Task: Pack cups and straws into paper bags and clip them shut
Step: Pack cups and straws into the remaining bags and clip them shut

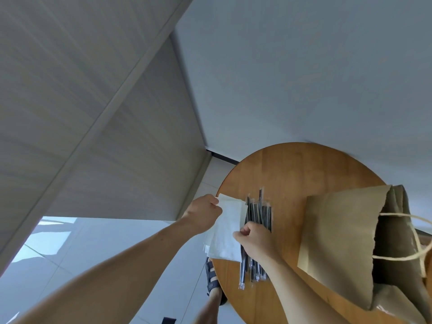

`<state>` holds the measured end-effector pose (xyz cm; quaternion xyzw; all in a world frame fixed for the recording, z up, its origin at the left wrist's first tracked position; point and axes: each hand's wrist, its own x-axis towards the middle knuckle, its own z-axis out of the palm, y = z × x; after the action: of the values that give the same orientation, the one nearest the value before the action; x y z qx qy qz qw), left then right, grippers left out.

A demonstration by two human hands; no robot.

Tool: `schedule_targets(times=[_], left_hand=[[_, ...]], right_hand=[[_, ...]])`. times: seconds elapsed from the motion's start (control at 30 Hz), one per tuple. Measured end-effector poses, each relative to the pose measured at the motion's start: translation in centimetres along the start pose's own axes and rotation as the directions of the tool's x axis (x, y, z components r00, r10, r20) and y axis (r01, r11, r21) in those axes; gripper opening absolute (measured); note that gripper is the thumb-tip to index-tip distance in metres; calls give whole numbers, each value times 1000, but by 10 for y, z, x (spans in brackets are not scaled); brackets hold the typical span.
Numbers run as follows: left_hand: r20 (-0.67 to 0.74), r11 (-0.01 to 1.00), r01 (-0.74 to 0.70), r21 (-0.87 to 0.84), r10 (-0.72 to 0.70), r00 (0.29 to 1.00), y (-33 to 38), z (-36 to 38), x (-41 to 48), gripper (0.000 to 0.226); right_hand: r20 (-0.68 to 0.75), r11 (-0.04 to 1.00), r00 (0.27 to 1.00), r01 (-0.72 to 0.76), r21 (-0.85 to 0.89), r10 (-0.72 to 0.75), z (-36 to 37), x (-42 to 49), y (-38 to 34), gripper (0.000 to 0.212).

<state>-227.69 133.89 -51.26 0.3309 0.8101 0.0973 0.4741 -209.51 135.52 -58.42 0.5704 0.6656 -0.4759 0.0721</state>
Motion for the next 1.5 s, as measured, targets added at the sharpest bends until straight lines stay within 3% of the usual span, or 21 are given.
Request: schedule_targets(times=[0.1, 0.2, 0.3, 0.37, 0.5, 0.57, 0.63, 0.7, 0.8, 0.97, 1.07, 1.17, 1.33, 1.5], left_hand=[[25, 999, 30, -38, -29, 999, 5, 0, -1, 41], [87, 971, 111, -212, -95, 992, 11, 5, -3, 49], [273, 834, 242, -496, -115, 955, 18, 15, -5, 43], [342, 721, 311, -619, -108, 933, 21, 21, -7, 38], [288, 715, 253, -652, -74, 955, 23, 31, -4, 28], [230, 780, 201, -592, -76, 970, 25, 34, -3, 19], [179, 849, 157, -505, -75, 981, 26, 36, -1, 15], [142, 884, 128, -449, -70, 987, 25, 38, 1, 14], [87, 903, 101, -417, -71, 994, 23, 39, 1, 15], [58, 919, 80, -387, -62, 996, 25, 41, -2, 23], [41, 919, 71, -388, -59, 997, 29, 42, -3, 23], [10, 916, 61, -396, -62, 998, 36, 41, -6, 23], [6, 882, 8, -471, -6, 1000, 68, 29, -22, 19], [9, 805, -104, -584, 134, 991, 106, 12, -46, 21]], right_hand=[[36, 923, 998, -53, 382, 43, -8, -5, -5, 11], [25, 711, 999, -49, 701, 44, -23, -12, -10, 21], [47, 532, 998, -20, 846, -36, -39, -21, -12, 23], [50, 499, 998, -23, 866, -41, -47, -26, -8, 16], [-7, 545, 999, -19, 838, 46, -48, -26, 14, 12], [-85, 646, 989, -14, 764, 121, -40, -25, 30, 9], [-235, 880, 959, -28, 474, 156, -29, -20, 49, 7], [-288, 991, 952, -74, 112, 103, -19, -17, 64, 6], [-241, 988, 965, -124, -96, 98, -8, -11, 78, 20], [-196, 965, 979, -104, -240, 57, -3, -7, 83, 11], [-209, 972, 976, -106, -208, 62, -9, -12, 78, 11], [-267, 995, 961, -90, -42, 76, -21, -24, 63, 8], [-302, 928, 953, 150, 341, -43, -51, -47, 18, 14], [-343, 875, 933, 253, 412, -108, -84, -66, -17, 13]])
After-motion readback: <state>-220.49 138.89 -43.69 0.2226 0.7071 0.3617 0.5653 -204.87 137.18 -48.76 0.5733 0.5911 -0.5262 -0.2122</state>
